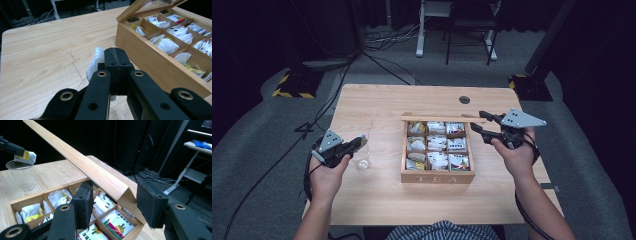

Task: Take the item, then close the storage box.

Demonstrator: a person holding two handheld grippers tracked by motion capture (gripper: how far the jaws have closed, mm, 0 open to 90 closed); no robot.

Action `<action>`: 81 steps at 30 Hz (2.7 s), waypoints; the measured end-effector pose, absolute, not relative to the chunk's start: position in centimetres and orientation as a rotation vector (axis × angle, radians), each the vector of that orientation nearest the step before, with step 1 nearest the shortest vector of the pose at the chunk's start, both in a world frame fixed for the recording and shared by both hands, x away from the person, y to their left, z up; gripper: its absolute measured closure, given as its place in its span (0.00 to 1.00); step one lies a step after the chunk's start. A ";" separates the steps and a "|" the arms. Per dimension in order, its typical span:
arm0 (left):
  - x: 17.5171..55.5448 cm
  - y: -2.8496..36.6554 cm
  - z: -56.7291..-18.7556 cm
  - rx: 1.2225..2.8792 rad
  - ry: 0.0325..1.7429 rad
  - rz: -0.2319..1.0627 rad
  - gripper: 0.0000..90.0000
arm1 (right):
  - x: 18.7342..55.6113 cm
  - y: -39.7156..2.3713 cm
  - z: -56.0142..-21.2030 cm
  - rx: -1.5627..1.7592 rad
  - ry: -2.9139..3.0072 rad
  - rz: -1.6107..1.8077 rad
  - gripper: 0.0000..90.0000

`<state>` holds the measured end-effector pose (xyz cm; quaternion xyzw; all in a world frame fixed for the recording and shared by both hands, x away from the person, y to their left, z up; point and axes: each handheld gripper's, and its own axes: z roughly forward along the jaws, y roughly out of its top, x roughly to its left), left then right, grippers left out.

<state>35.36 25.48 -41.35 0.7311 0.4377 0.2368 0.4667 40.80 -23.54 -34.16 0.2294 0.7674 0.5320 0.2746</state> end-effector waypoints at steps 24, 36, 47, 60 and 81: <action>35.2 26.2 -41.1 1.764 1.115 0.598 0.52 | 40.8 -23.5 -34.2 0.618 2.064 1.431 0.54; 34.3 24.5 -39.8 1.835 1.021 0.584 0.42 | 40.8 -23.5 -34.1 0.616 2.063 1.430 0.54; 33.0 23.0 -40.3 1.872 0.949 0.508 0.41 | 40.7 -23.6 -34.2 0.619 2.075 1.427 0.54; 31.1 22.3 -40.6 1.917 0.919 0.505 0.40 | 40.7 -23.6 -34.2 0.603 2.100 1.417 0.54; 27.5 21.3 -44.8 2.042 0.890 0.450 0.38 | 41.1 -23.5 -34.1 0.597 2.095 1.433 0.53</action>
